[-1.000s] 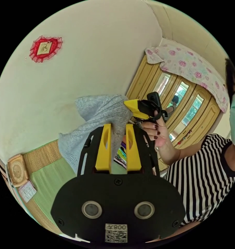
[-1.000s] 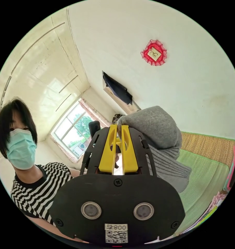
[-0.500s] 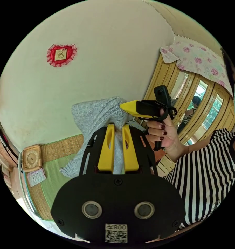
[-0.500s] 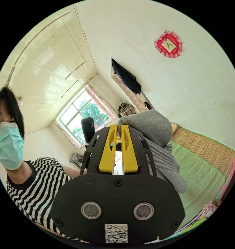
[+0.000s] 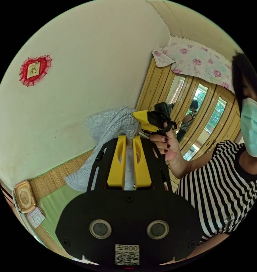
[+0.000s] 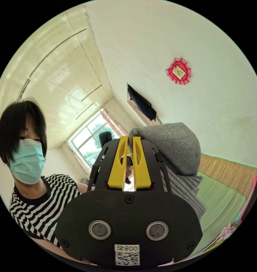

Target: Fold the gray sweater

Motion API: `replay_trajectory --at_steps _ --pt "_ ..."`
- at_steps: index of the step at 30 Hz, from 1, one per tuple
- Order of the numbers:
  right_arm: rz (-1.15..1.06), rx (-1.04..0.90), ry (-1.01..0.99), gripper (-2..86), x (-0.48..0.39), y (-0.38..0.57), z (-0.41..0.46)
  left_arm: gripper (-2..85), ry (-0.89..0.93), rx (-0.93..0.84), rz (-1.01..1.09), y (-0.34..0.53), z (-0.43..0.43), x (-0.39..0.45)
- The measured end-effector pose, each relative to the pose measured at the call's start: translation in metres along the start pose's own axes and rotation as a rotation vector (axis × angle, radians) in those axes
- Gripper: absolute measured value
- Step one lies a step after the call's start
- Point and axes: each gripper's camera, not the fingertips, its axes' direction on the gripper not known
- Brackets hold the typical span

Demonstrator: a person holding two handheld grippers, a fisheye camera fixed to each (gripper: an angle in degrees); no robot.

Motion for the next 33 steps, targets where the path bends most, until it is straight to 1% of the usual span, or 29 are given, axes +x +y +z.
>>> replay_trajectory --at_steps 3,5,6,7,8,9,10,11,12,13,14,15,16,18,19,21,23,25,27,29,33 --pt "-0.045 -0.039 -0.012 2.1 -0.024 -0.027 0.063 4.2 0.001 0.043 -0.010 0.003 -0.021 -0.029" --pt "-0.056 -0.128 -0.014 2.1 -0.028 -0.052 0.142 4.6 -0.028 0.065 -0.056 0.012 -0.038 -0.055" --pt "-0.058 -0.157 -0.010 2.1 -0.026 -0.058 0.166 5.0 -0.064 0.075 -0.100 0.022 -0.050 -0.075" --pt "-0.058 -0.227 0.009 2.1 -0.017 -0.070 0.220 5.2 -0.089 0.079 -0.130 0.028 -0.056 -0.087" --pt "-0.056 -0.311 0.039 2.1 -0.003 -0.076 0.280 5.4 -0.150 0.087 -0.203 0.043 -0.067 -0.112" --pt "-0.051 -0.358 0.061 2.1 0.006 -0.076 0.312 5.6 -0.221 0.082 -0.279 0.062 -0.077 -0.141" --pt "-0.030 -0.454 0.108 2.0 0.027 -0.069 0.373 5.4 -0.262 0.076 -0.329 0.074 -0.081 -0.157" --pt "0.006 -0.568 0.164 1.8 0.054 -0.050 0.435 5.0 -0.312 0.074 -0.460 0.103 -0.089 -0.192" --pt "0.056 -0.632 0.189 1.8 0.069 -0.037 0.464 4.2 -0.311 0.072 -0.601 0.140 -0.094 -0.230" --pt "0.125 -0.761 0.176 1.4 0.097 -0.003 0.514 3.8 -0.295 0.071 -0.677 0.159 -0.095 -0.247" --pt "0.201 -0.840 0.152 1.2 0.121 0.035 0.550 3.6 -0.234 0.066 -0.822 0.201 -0.095 -0.278" --pt "0.241 -0.870 0.144 1.1 0.132 0.055 0.564 3.3 -0.165 0.053 -0.926 0.238 -0.091 -0.300" --pt "0.311 -0.926 0.119 1.0 0.151 0.092 0.586 3.3 -0.140 0.045 -0.974 0.256 -0.089 -0.308" --pt "0.424 -0.978 0.118 1.0 0.176 0.141 0.603 3.2 -0.123 -0.025 -1.118 0.311 -0.081 -0.330" --pt "0.496 -1.000 0.140 1.1 0.193 0.168 0.606 3.3 -0.113 -0.046 -1.155 0.322 -0.078 -0.336" --pt "0.608 -1.014 0.204 1.4 0.219 0.200 0.602 3.7 -0.012 -0.094 -1.265 0.359 -0.064 -0.361" --pt "0.736 -0.996 0.307 2.1 0.247 0.226 0.587 4.2 0.044 -0.129 -1.323 0.376 -0.052 -0.383" --pt "0.803 -0.962 0.386 2.7 0.261 0.236 0.575 5.0 0.088 -0.182 -1.352 0.384 -0.038 -0.411" --pt "0.847 -0.926 0.476 3.5 0.270 0.240 0.566 6.4 0.179 -0.206 -1.368 0.387 -0.017 -0.455" --pt "0.894 -0.853 0.555 4.8 0.278 0.237 0.560 7.0 0.192 -0.217 -1.372 0.383 -0.003 -0.489" --pt "0.909 -0.776 0.639 6.1 0.292 0.223 0.568 7.9 0.182 -0.255 -1.316 0.358 0.027 -0.568"
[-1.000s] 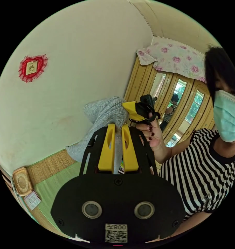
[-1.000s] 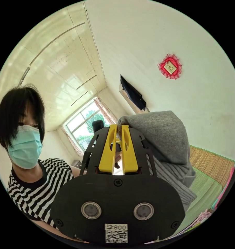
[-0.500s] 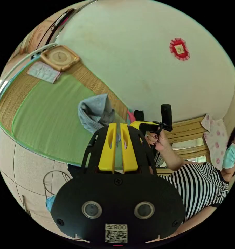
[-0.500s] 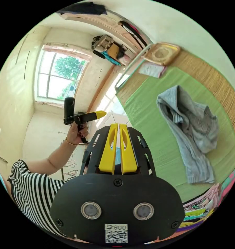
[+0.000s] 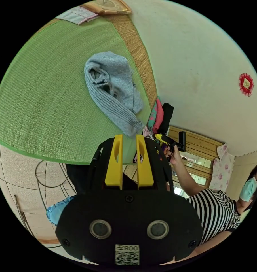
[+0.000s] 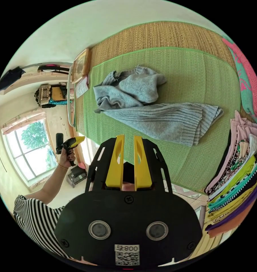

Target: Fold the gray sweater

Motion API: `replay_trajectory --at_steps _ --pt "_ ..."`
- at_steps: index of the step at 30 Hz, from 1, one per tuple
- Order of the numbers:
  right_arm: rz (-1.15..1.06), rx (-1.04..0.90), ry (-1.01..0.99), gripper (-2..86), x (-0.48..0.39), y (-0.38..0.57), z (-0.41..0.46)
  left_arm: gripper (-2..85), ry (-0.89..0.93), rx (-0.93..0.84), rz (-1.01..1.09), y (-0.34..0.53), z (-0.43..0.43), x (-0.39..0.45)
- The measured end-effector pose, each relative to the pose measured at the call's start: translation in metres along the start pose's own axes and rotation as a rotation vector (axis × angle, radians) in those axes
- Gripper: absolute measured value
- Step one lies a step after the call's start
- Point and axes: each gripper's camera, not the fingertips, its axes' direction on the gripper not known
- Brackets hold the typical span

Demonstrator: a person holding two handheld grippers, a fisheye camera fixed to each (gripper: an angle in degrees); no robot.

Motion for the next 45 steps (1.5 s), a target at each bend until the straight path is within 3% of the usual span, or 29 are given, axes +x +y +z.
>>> replay_trajectory --at_steps 8,15,21,25,33,45 --pt "0.050 0.124 -0.001 7.5 -0.004 -0.100 0.013 9.5 -0.128 0.043 0.151 -0.151 -0.010 0.031" --pt "0.017 0.080 0.141 8.7 -0.006 -0.170 0.061 10.8 -0.336 -0.077 0.353 -0.266 0.028 0.057" --pt "-0.014 -0.037 0.264 8.6 -0.011 -0.184 0.121 9.9 -0.557 -0.250 0.394 -0.308 0.084 0.043" --pt "-0.009 -0.036 0.301 7.4 -0.011 -0.172 0.135 7.6 -0.642 -0.301 0.393 -0.305 0.103 0.026" --pt "-0.081 -0.067 0.408 2.9 -0.006 -0.130 0.131 3.1 -0.560 -0.178 0.418 -0.257 0.081 0.006" --pt "-0.196 0.283 0.077 0.6 0.026 0.094 -0.029 2.1 -0.240 0.198 0.435 -0.066 -0.042 -0.007"
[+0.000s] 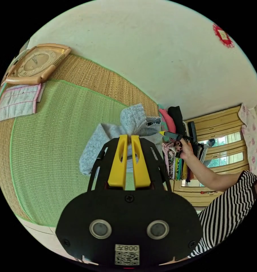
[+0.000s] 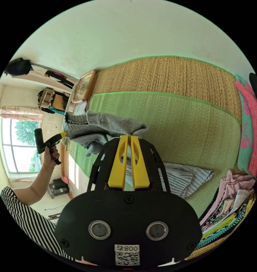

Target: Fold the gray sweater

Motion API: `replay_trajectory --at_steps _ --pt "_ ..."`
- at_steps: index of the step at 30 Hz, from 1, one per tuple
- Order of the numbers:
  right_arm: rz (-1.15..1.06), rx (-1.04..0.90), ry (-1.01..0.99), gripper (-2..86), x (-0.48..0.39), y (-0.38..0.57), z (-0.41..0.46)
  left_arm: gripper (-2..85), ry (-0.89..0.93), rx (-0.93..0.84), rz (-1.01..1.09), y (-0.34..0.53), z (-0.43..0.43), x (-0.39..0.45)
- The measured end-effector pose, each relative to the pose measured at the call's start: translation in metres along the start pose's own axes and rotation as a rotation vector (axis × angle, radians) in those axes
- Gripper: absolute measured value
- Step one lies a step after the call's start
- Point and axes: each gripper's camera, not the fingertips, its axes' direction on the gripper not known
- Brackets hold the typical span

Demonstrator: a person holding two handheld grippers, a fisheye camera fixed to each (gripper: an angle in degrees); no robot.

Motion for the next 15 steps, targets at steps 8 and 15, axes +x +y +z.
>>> replay_trajectory --at_steps 8,15 --pt "-0.180 0.188 -0.152 0.5 -0.030 0.176 -0.185 1.7 0.053 0.250 0.052 0.133 -0.114 0.069" --pt "-0.324 0.435 -0.232 0.5 -0.043 0.334 -0.362 1.6 0.114 0.467 0.230 0.243 -0.213 0.159"
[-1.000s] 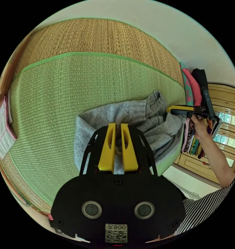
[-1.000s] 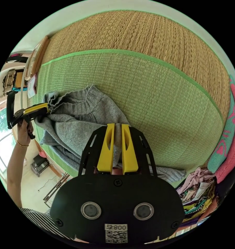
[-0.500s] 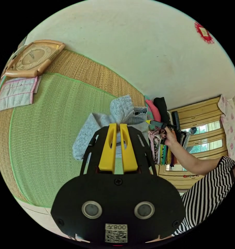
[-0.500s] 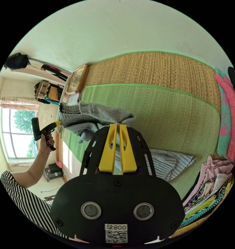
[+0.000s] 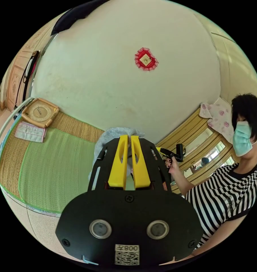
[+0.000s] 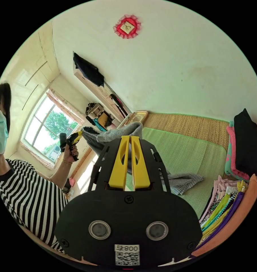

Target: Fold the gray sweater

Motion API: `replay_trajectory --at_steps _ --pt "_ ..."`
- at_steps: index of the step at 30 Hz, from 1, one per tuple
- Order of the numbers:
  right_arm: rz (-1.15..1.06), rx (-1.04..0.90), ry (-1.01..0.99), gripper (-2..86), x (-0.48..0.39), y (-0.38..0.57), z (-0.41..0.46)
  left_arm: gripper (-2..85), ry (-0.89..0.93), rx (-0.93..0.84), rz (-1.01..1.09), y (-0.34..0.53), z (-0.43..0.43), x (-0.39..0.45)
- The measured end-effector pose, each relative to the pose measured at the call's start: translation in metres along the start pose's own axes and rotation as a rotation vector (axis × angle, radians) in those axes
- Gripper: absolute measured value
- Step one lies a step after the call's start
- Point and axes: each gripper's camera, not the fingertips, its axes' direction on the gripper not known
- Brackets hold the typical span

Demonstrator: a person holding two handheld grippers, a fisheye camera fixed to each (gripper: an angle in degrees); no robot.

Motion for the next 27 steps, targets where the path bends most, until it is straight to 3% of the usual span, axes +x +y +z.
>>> replay_trajectory --at_steps 8,14,21,27 --pt "-0.231 0.293 -0.069 0.5 -0.103 0.066 -0.220 1.5 0.083 0.178 0.277 0.016 -0.103 0.116" --pt "-0.349 0.389 -0.140 0.4 -0.135 0.094 -0.283 1.5 0.052 0.269 0.431 0.019 -0.159 0.168" --pt "-0.326 0.354 -0.112 0.4 -0.116 0.066 -0.240 1.8 -0.056 0.238 0.433 -0.019 -0.160 0.144" --pt "-0.160 0.094 0.052 0.4 -0.012 -0.051 -0.085 2.9 -0.116 0.070 0.238 -0.113 -0.061 0.017"
